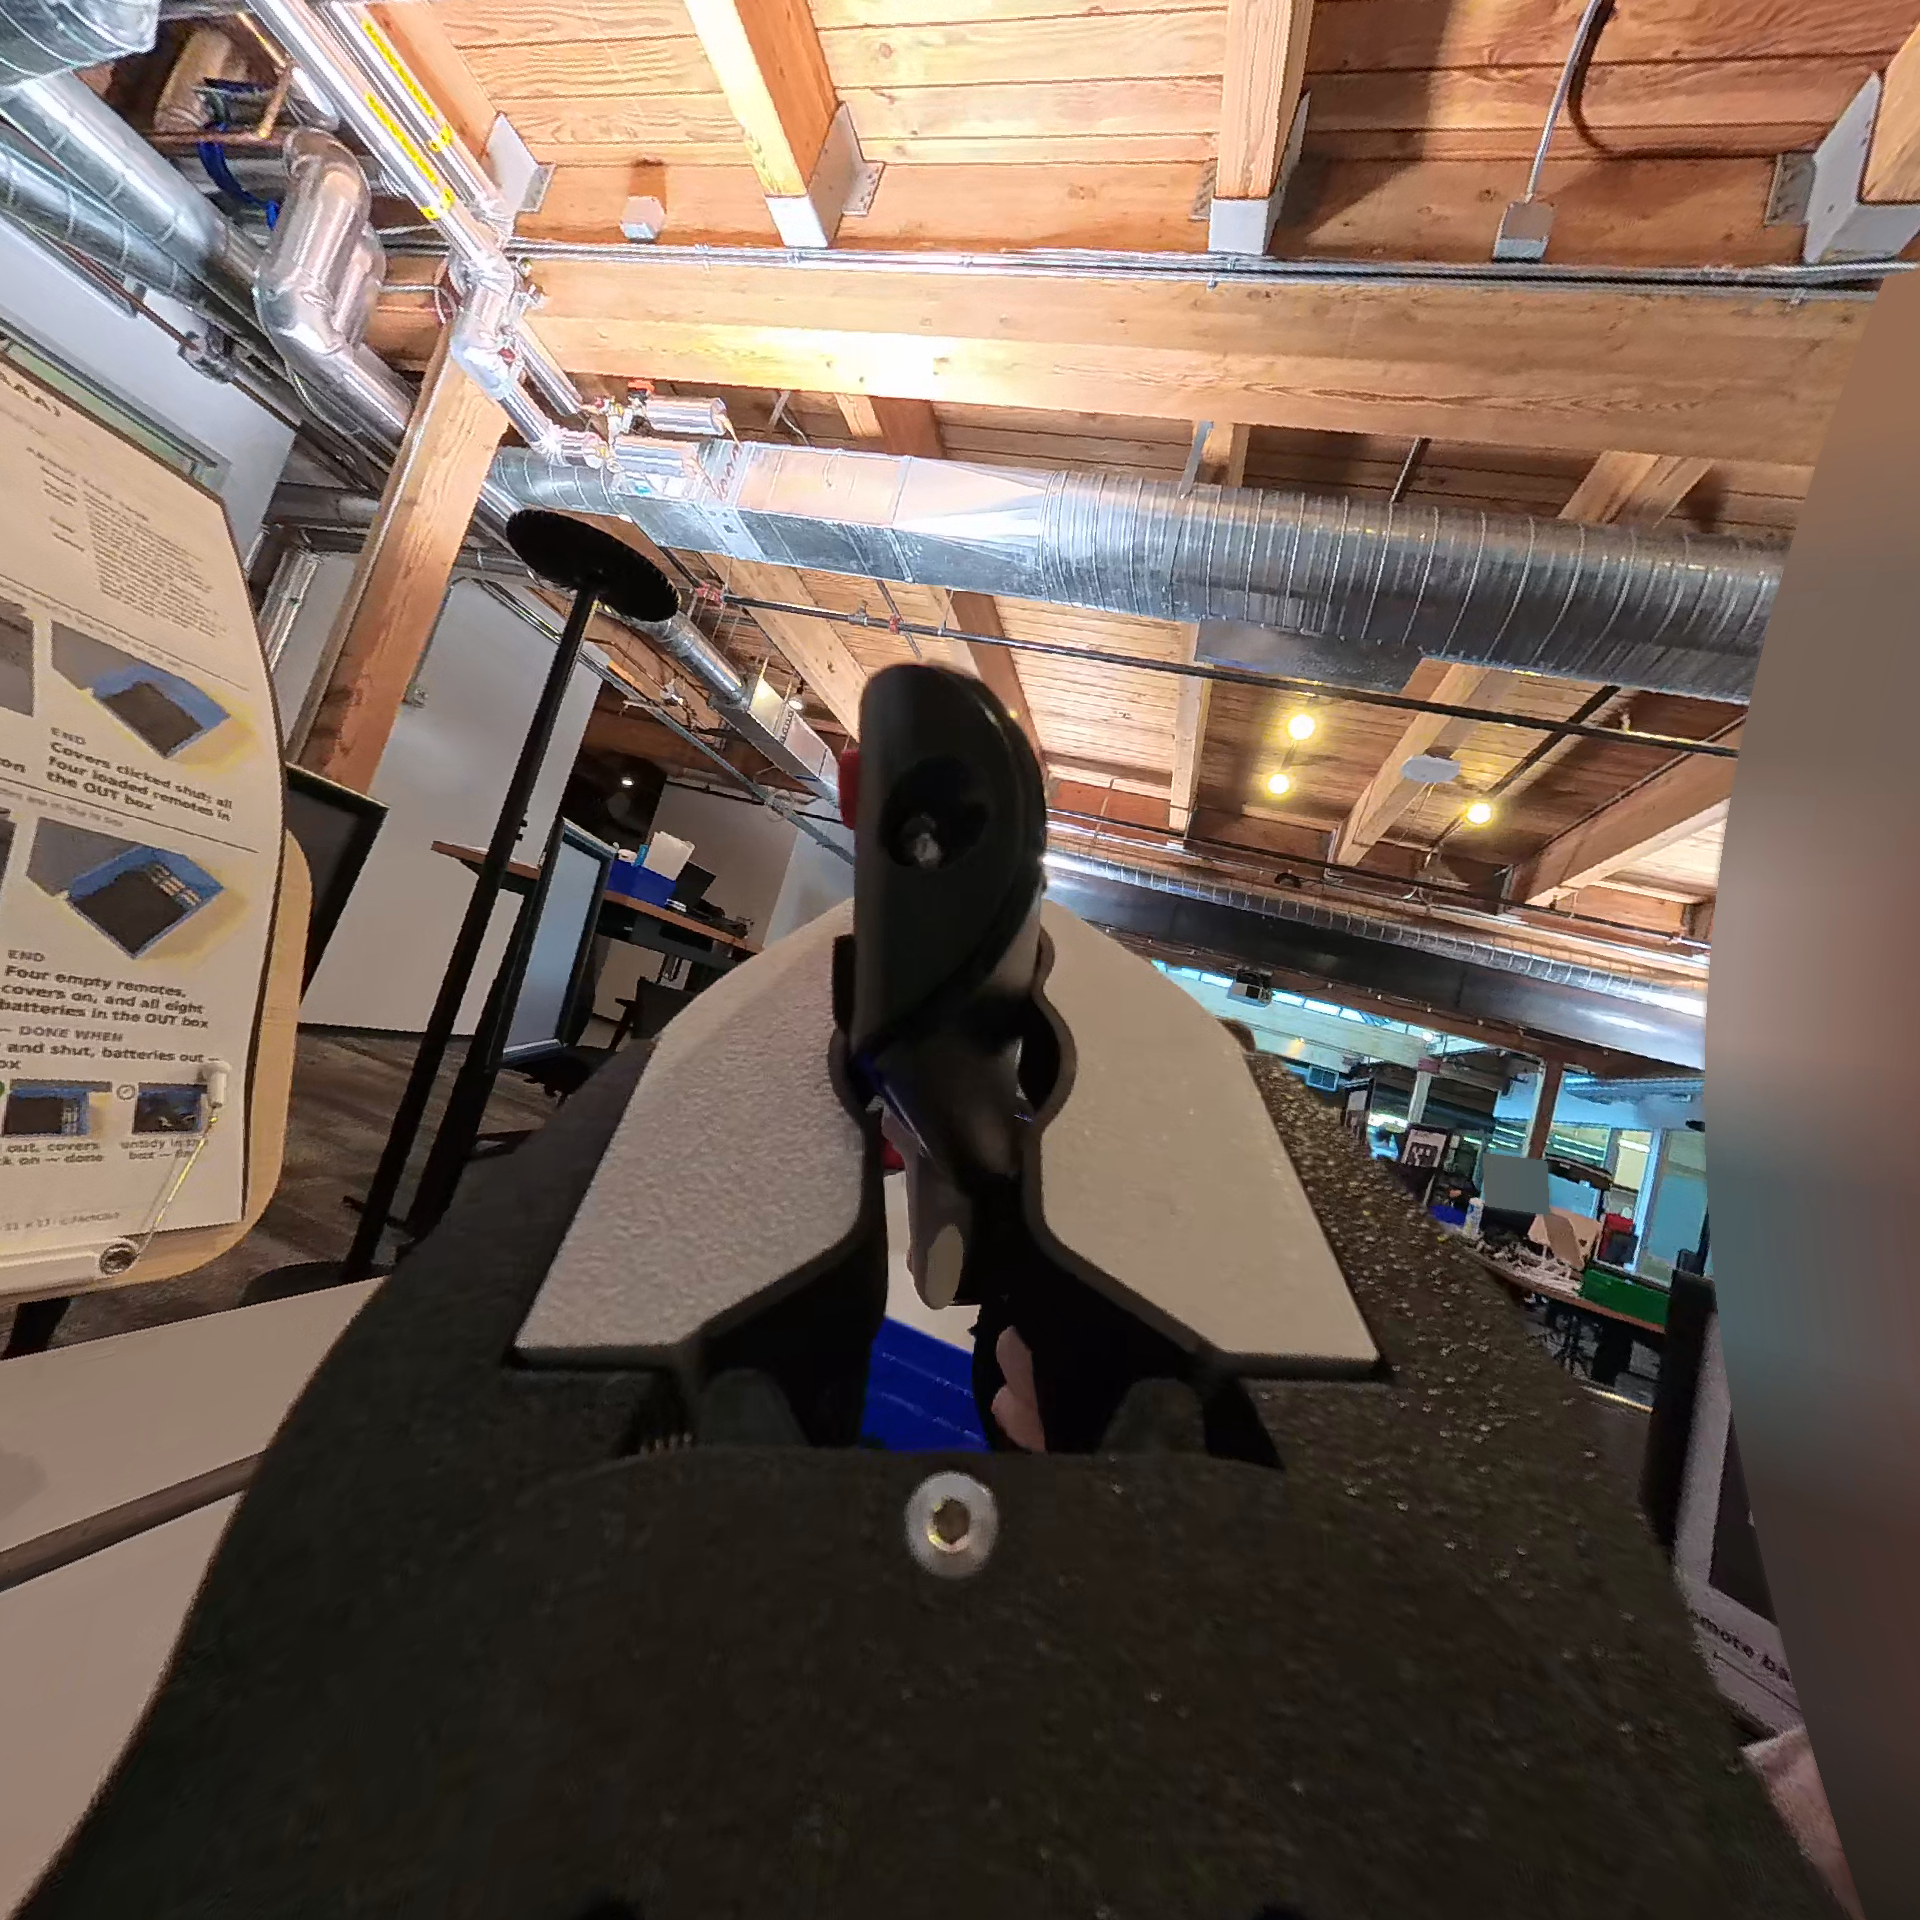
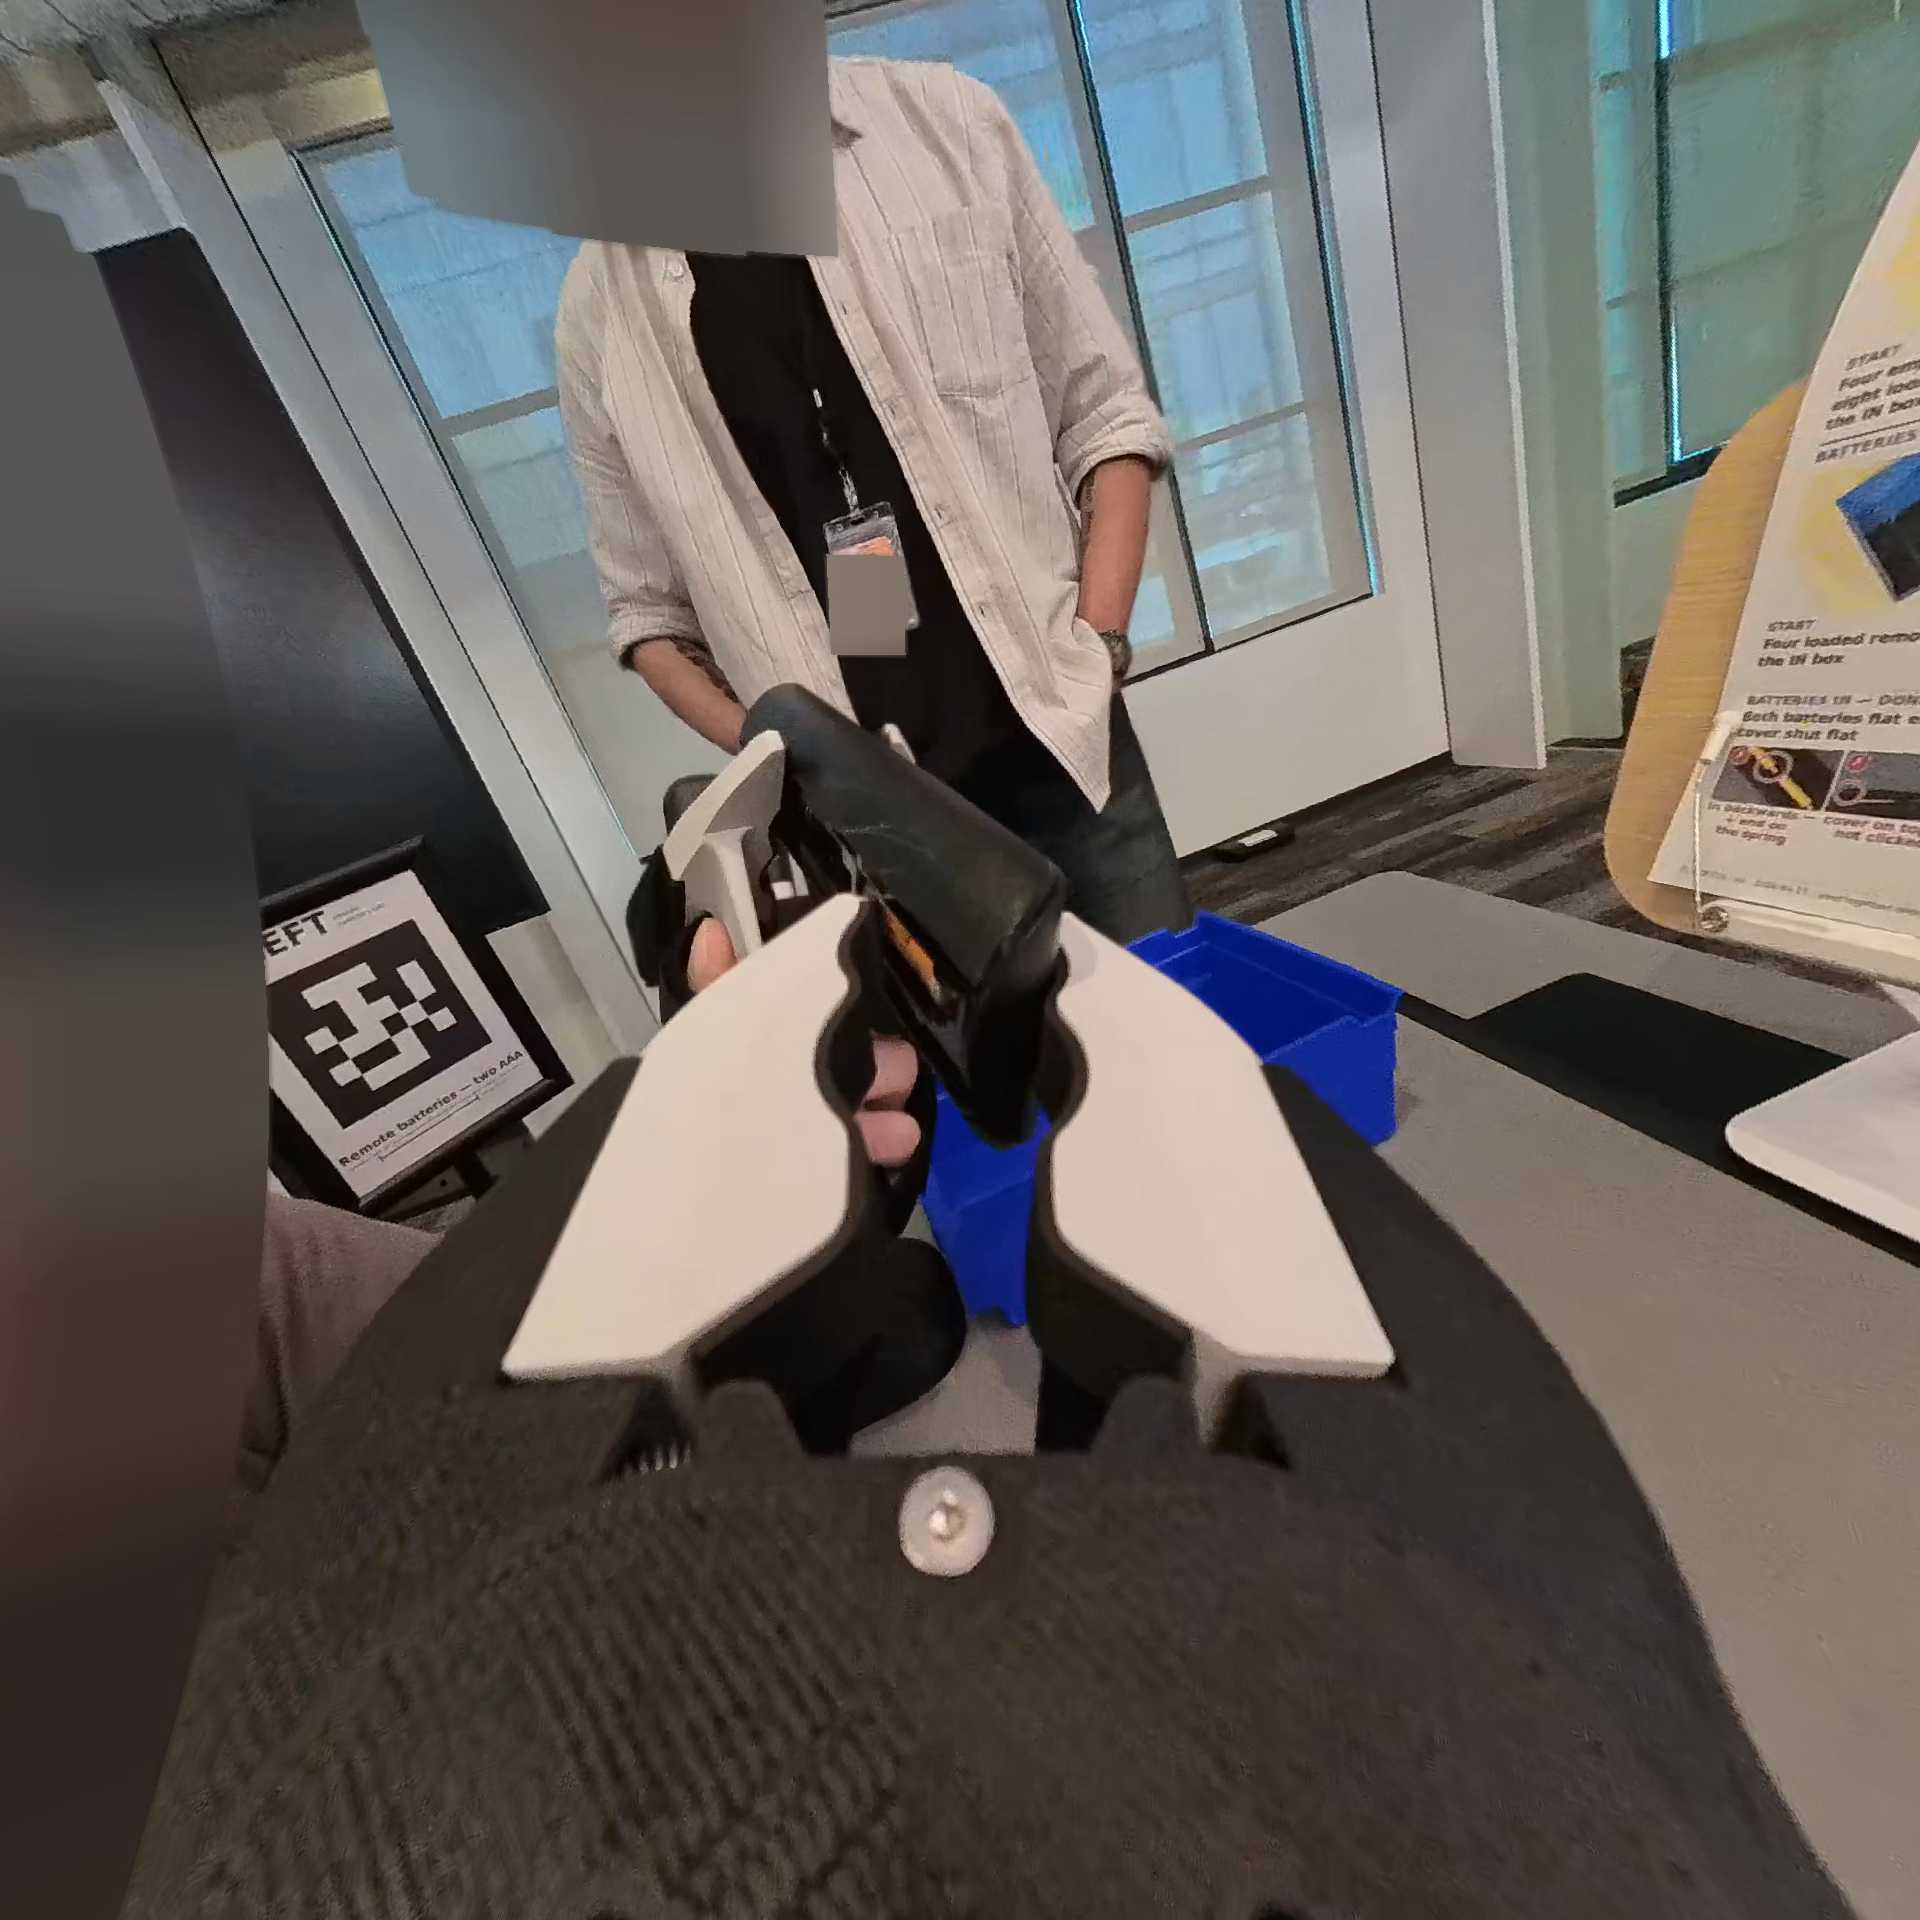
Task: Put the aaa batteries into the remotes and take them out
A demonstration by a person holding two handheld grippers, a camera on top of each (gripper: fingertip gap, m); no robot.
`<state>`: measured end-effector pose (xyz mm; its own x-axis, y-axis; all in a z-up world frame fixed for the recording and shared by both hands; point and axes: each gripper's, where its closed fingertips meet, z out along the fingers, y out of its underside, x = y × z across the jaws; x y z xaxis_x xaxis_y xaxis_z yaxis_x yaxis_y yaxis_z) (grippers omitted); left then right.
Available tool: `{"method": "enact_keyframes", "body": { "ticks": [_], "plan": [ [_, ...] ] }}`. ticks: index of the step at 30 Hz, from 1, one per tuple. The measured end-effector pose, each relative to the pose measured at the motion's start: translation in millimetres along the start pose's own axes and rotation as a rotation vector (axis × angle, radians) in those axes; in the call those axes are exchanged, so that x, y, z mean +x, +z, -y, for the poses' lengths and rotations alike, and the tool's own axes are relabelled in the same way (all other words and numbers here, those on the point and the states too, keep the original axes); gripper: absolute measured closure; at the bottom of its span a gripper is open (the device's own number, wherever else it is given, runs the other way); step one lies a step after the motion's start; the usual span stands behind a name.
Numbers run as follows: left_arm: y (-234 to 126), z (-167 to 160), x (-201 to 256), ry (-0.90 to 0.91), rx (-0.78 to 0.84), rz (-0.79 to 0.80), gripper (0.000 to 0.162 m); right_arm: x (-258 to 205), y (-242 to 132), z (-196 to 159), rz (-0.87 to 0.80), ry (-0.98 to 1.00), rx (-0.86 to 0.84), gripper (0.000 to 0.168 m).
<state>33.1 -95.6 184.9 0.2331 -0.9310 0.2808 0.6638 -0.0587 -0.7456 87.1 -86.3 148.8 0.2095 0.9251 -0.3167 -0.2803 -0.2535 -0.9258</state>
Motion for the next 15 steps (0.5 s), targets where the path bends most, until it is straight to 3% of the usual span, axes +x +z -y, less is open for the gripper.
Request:
{"method": "enact_keyframes", "body": {
  "ticks": [5, 10, 15],
  "plan": [
    [0, 2, -3, -0.021, -0.005, -0.012, 0.140, -2, 1, -2, 0.017, -0.008, -0.041, 0.140],
    [-1, 10, 5, 0.004, 0.011, -0.045, 0.139, -20, -1, 4, 0.176, 0.055, -0.033, 0.135],
    [-1, 10, 2, 0.024, 0.002, -0.030, 0.139, -13, -2, 4, 0.110, 0.041, -0.040, 0.136]
  ]
}}
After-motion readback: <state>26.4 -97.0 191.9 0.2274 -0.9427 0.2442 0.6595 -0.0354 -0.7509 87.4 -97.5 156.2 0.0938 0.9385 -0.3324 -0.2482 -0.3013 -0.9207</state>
